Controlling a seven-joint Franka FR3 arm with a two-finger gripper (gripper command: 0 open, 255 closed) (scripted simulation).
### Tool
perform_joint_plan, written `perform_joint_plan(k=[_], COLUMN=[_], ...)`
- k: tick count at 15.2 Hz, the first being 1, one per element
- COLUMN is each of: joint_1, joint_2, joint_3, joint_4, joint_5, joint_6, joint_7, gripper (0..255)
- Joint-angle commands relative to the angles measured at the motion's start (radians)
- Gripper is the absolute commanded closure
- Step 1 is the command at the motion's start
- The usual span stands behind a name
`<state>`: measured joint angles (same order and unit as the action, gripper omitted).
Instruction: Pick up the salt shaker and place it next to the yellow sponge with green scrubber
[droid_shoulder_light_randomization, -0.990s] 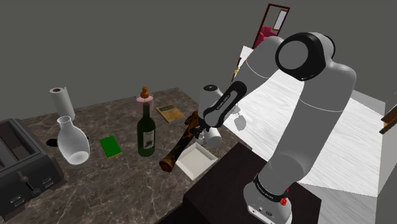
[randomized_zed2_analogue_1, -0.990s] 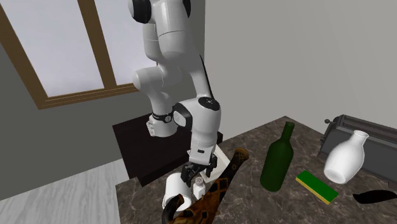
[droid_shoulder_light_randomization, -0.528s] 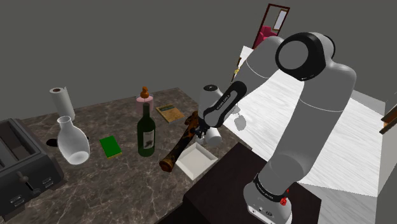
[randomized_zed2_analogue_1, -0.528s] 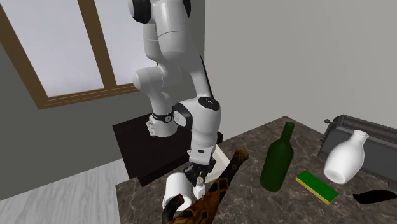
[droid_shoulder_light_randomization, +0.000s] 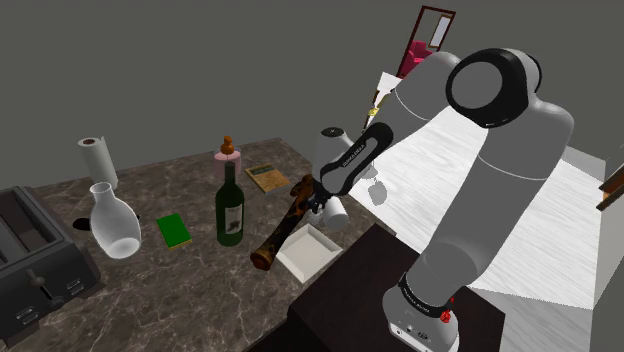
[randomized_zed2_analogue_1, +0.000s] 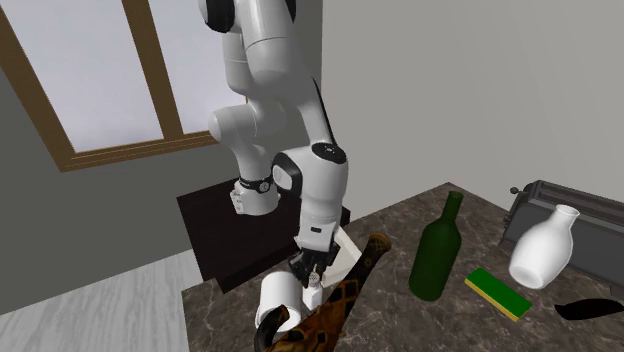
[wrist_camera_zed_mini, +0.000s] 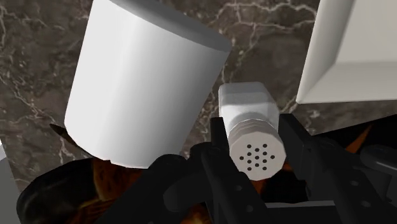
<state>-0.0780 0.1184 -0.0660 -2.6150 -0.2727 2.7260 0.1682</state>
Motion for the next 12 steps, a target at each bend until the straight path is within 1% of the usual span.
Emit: perform_joint_plan(k=[1, 12], joint_1=[-0.002, 0.003], joint_2=[-0.032, -0.19], joint_3=[0.003, 0.011], joint_4=[-0.002, 0.008], joint_5=[0.012, 0.062], joint_6=[-0.03, -0.197], joint_7=[-0.013, -0.063], gripper=[255, 255])
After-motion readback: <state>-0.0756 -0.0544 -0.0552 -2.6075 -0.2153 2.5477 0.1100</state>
